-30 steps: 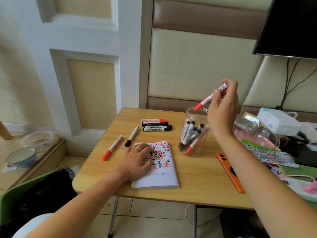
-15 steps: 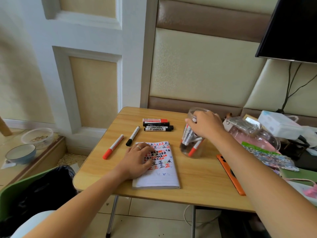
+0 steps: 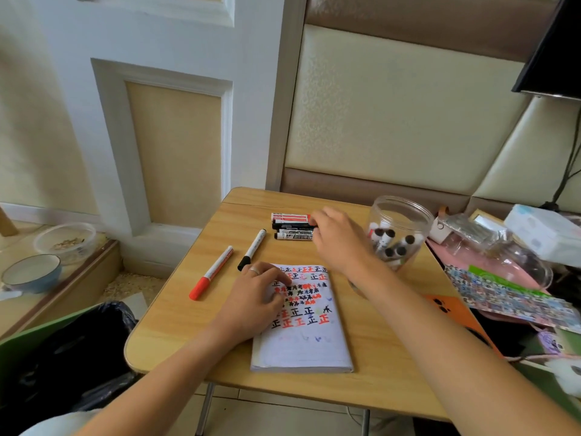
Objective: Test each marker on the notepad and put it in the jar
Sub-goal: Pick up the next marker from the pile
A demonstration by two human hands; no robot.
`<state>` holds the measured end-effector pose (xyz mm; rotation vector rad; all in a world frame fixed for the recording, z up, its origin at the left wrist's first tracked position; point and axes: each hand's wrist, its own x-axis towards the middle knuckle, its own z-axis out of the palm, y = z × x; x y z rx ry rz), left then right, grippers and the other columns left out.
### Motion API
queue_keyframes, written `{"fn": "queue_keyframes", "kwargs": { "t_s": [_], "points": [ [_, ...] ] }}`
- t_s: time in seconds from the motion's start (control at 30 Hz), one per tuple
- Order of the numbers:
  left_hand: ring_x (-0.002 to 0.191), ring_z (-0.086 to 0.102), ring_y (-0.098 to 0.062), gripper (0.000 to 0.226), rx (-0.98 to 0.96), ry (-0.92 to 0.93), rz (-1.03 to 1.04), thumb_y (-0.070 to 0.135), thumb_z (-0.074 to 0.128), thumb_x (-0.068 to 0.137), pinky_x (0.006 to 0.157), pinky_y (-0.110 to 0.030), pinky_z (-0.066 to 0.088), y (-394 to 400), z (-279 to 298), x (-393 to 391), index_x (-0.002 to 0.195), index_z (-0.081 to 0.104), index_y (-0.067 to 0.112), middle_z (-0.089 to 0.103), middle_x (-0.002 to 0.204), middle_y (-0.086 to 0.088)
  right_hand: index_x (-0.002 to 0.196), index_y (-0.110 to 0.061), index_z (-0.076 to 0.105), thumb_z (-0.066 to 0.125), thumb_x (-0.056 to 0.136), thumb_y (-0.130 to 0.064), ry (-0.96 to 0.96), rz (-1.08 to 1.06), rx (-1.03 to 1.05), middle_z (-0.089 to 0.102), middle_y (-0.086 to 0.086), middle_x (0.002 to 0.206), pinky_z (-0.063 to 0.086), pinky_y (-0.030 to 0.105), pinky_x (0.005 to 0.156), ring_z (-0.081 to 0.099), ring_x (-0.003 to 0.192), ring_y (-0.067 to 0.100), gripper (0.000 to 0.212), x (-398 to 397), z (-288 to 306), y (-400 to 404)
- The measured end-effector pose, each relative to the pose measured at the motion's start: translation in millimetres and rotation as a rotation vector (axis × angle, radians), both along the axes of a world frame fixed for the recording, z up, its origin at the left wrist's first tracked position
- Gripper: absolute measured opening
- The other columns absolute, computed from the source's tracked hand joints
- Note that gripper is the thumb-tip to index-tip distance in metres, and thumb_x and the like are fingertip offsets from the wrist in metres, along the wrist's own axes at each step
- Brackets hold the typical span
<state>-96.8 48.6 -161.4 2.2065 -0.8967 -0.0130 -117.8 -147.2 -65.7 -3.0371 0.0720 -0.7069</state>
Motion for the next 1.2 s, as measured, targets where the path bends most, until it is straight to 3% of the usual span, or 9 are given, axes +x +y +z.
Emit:
{"fn": "queue_keyframes", "kwargs": {
  "t_s": [0.17,0.27,0.33,0.43,0.57,0.73,0.83,0.97,1.2],
  "points": [
    [0.127,0.037,-0.004,0.021,-0.022,0.003,0.009,0.033,0.058,0.096,0.109,-0.028,0.035,-1.4,0.8,0.1,0.115,0.062,0.041,0.045,0.131,0.016,0.151,-0.013,0.042,0.057,0.098,-0.008,0.19,-0.094,0.036,0.049,0.007,0.149,0.05,0.04,0.106,0.05,0.133,0.022,0.055,43.8,-37.5,-18.3],
    [0.125,0.035,-0.002,0.021,-0.019,-0.013,0.016,0.033,0.056,0.096,0.109,-0.026,0.033,-2.8,0.7,-1.1,0.115,0.06,0.042,0.043,0.13,0.018,0.162,-0.023,0.018,0.058,0.098,-0.022,0.27,-0.125,0.105,0.018,0.009,0.167,0.023,0.051,0.125,0.014,0.156,0.029,0.075,60.6,-48.9,-26.8],
    [0.124,0.034,-0.002,0.022,-0.016,-0.022,0.02,0.033,0.054,0.096,0.109,-0.026,0.032,-3.6,1.2,-2.0,0.115,0.058,0.042,0.041,0.13,0.019,0.164,-0.028,0.007,0.057,0.099,-0.035,0.313,-0.13,0.159,0.0,0.008,0.172,0.005,0.052,0.126,-0.006,0.158,0.029,0.082,72.1,-51.9,-28.3],
    [0.124,0.032,-0.001,0.022,-0.008,-0.025,0.018,0.033,0.052,0.096,0.11,-0.026,0.03,-3.8,1.5,-2.7,0.116,0.056,0.042,0.04,0.129,0.019,0.164,-0.03,0.003,0.053,0.098,-0.056,0.347,-0.115,0.165,-0.008,0.005,0.172,-0.003,0.051,0.125,-0.014,0.158,0.026,0.087,92.0,-54.8,-28.3],
    [0.123,0.031,0.0,0.023,0.0,-0.049,0.016,0.032,0.051,0.095,0.111,-0.027,0.03,-3.8,1.2,-2.7,0.116,0.054,0.043,0.039,0.128,0.019,0.164,-0.032,0.002,0.037,0.096,-0.075,0.4,-0.116,0.181,-0.007,0.002,0.173,-0.004,0.053,0.126,-0.014,0.158,0.023,0.088,114.3,-55.2,-29.1],
    [0.122,0.03,0.001,0.025,0.018,-0.083,0.018,0.031,0.049,0.094,0.109,-0.025,0.029,-4.9,-1.1,-3.0,0.116,0.052,0.043,0.037,0.128,0.021,0.164,-0.037,0.001,0.013,0.104,-0.067,0.416,-0.21,0.228,-0.006,0.001,0.173,-0.005,0.054,0.126,-0.012,0.159,0.024,0.068,130.1,-61.3,-32.9],
    [0.123,0.029,0.001,0.026,0.025,-0.092,0.015,0.031,0.049,0.094,0.109,-0.025,0.029,-5.4,-1.6,-2.8,0.117,0.052,0.044,0.037,0.129,0.021,0.164,-0.038,0.007,0.013,0.105,-0.065,0.45,-0.246,0.224,0.004,0.002,0.173,-0.002,0.056,0.126,-0.004,0.159,0.027,0.065,133.3,-68.6,-34.6],
    [0.123,0.029,0.001,0.025,0.03,-0.099,0.015,0.031,0.049,0.094,0.109,-0.025,0.029,-5.2,-1.5,-2.5,0.116,0.051,0.044,0.037,0.128,0.021,0.159,-0.035,0.024,0.018,0.106,-0.061,0.417,-0.238,0.212,0.027,0.005,0.164,0.017,0.054,0.12,0.018,0.151,0.03,0.06,127.3,-69.9,-31.9],
    [0.121,0.034,-0.004,0.024,0.032,-0.119,0.028,0.031,0.05,0.094,0.108,-0.031,0.032,-6.1,-2.2,-2.7,0.115,0.053,0.041,0.041,0.127,0.016,0.158,-0.034,0.023,0.017,0.105,-0.061,0.434,-0.217,0.219,0.028,0.005,0.16,0.019,0.055,0.118,0.019,0.147,0.03,0.06,89.4,-74.4,-20.4]
  ]
}}
